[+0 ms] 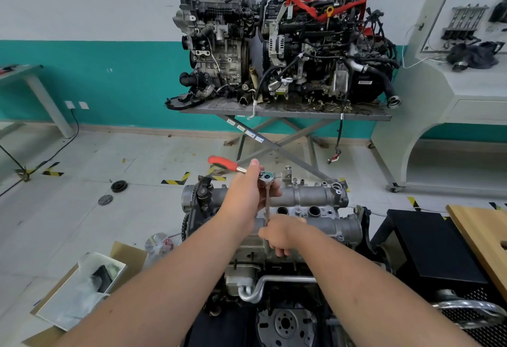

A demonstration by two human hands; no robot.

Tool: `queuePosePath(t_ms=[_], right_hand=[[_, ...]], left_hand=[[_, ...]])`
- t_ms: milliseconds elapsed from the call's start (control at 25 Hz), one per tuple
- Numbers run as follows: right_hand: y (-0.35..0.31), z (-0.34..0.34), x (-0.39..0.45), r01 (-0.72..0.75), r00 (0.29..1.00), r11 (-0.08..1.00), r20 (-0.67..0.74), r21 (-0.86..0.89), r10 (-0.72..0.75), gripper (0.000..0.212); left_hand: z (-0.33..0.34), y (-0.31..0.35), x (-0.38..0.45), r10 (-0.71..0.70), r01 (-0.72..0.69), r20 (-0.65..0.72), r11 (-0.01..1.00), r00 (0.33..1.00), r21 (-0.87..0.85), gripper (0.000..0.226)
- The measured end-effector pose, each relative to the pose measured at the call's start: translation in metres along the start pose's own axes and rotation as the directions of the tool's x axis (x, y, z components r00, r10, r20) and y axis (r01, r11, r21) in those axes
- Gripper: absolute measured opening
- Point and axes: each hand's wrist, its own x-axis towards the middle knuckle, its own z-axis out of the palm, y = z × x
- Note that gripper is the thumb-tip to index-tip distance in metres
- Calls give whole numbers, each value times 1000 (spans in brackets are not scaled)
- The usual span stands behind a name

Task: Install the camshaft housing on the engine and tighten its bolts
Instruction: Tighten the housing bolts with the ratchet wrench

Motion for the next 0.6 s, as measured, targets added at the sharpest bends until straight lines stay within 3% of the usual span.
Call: queuePosePath(t_ms=[160, 280, 360, 440, 600], right_hand=[[2, 0, 0, -1, 1000, 1000, -5, 6, 1, 46], [4, 2, 1, -6, 1000, 1000, -28, 1, 6, 46], [5, 3, 1, -11, 999, 1000, -38, -15, 10, 45], [5, 4, 2, -3, 999, 999, -41, -34, 2, 44], [4, 3, 3, -16, 999, 1000, -34, 1, 16, 43]], left_hand=[[3, 21, 1, -70, 51, 47, 945, 996, 324, 23], [8, 36, -1, -114, -3, 145, 777, 983, 630, 26], [12, 43, -1, -89, -143, 230, 559, 969, 817, 27], [17, 49, 0, 0, -315, 324, 247, 946, 917, 31], [21, 40, -3, 103, -458, 526, -372, 844, 807, 33]])
